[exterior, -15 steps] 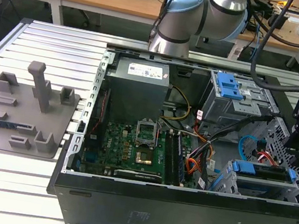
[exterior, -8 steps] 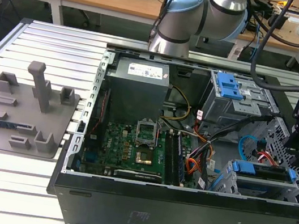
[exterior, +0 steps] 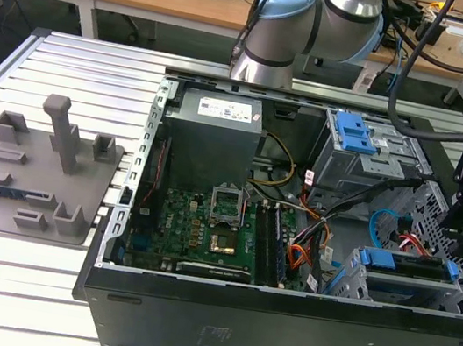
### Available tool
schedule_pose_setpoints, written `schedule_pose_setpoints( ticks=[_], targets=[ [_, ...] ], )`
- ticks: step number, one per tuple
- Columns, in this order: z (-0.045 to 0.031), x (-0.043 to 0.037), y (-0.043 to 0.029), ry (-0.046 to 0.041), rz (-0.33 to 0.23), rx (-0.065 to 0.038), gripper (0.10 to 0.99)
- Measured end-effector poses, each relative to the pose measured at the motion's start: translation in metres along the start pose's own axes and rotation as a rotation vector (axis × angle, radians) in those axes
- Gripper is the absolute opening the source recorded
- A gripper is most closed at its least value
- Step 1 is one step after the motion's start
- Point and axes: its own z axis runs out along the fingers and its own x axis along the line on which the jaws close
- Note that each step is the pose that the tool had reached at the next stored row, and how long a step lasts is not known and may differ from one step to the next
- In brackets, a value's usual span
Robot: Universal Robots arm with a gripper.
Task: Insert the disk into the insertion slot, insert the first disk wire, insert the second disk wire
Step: 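Insert the second disk wire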
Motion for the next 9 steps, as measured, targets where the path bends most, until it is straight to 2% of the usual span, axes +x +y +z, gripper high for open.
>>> schedule_pose_setpoints(
  ticks=[2, 3, 4, 5, 6, 8, 9],
  targets=[
    [-0.0001, -0.0004, 0.0, 0.001, 0.0, 0.0, 0.42],
    [-0.0002, -0.0037, 0.0, 0.0149, -0.001, -0.001, 0.42],
    [-0.0005, -0.01, 0.0006, 0.0462, -0.001, -0.005, 0.42],
    [-0.0007, -0.0168, 0.0011, 0.082, -0.002, -0.005, 0.42],
    [-0.0001, -0.0218, 0.0049, 0.1114, -0.002, -0.003, 0.42],
    [0.001, -0.0229, 0.0124, 0.1263, -0.003, -0.002, 0.42],
    [0.0013, -0.0252, 0.0151, 0.1375, -0.003, -0.001, 0.42]
  ],
)
